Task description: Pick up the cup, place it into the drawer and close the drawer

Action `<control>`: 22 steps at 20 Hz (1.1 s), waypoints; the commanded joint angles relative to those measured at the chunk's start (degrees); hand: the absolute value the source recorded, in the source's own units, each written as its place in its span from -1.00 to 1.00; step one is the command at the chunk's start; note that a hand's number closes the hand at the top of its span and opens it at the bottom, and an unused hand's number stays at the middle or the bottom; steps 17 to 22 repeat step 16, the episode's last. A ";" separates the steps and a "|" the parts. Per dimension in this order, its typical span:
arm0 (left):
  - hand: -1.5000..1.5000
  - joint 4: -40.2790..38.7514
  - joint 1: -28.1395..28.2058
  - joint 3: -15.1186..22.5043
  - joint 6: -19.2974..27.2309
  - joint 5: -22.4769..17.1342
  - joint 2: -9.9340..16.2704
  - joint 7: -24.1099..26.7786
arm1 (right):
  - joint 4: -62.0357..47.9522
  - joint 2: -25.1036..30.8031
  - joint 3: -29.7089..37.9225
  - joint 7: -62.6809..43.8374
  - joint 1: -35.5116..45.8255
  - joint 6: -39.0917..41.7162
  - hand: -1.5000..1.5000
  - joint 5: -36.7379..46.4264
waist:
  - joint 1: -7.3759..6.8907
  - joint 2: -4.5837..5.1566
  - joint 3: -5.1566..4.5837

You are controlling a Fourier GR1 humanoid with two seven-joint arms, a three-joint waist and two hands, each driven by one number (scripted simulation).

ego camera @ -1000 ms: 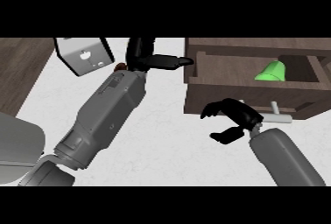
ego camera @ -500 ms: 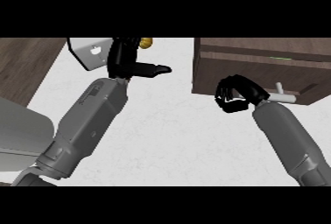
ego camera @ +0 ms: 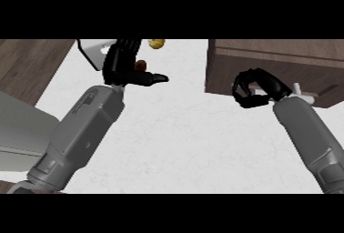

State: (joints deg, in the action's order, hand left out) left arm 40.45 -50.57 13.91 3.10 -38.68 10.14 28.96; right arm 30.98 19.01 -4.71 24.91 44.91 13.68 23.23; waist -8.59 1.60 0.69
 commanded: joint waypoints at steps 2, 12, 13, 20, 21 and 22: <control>-1.00 1.86 1.50 0.24 -2.01 -0.55 0.77 -0.96 | -3.62 5.63 5.14 -3.91 8.90 -3.42 1.00 -1.06 | -2.69 0.88 -0.40; -1.00 3.02 3.36 0.66 -4.10 -0.43 2.21 -1.06 | -0.19 8.68 7.03 -4.87 9.08 1.77 1.00 -4.42 | -4.63 1.12 -0.50; -1.00 2.94 2.94 0.36 -4.10 -0.66 2.05 -1.01 | 0.09 8.09 7.21 -4.57 8.82 1.89 1.00 -4.90 | -4.33 1.55 -0.47; -1.00 3.64 3.29 0.93 -4.35 -0.74 1.08 -1.41 | 0.80 8.88 7.08 -5.20 8.80 3.24 1.00 -5.11 | -4.17 1.17 -0.50; -1.00 3.64 3.29 0.93 -4.35 -0.74 1.08 -1.41 | 0.80 8.88 7.08 -5.20 8.80 3.24 1.00 -5.11 | -4.17 1.17 -0.50; -1.00 3.64 3.29 0.93 -4.35 -0.74 1.08 -1.41 | 0.80 8.88 7.08 -5.20 8.80 3.24 1.00 -5.11 | -4.17 1.17 -0.50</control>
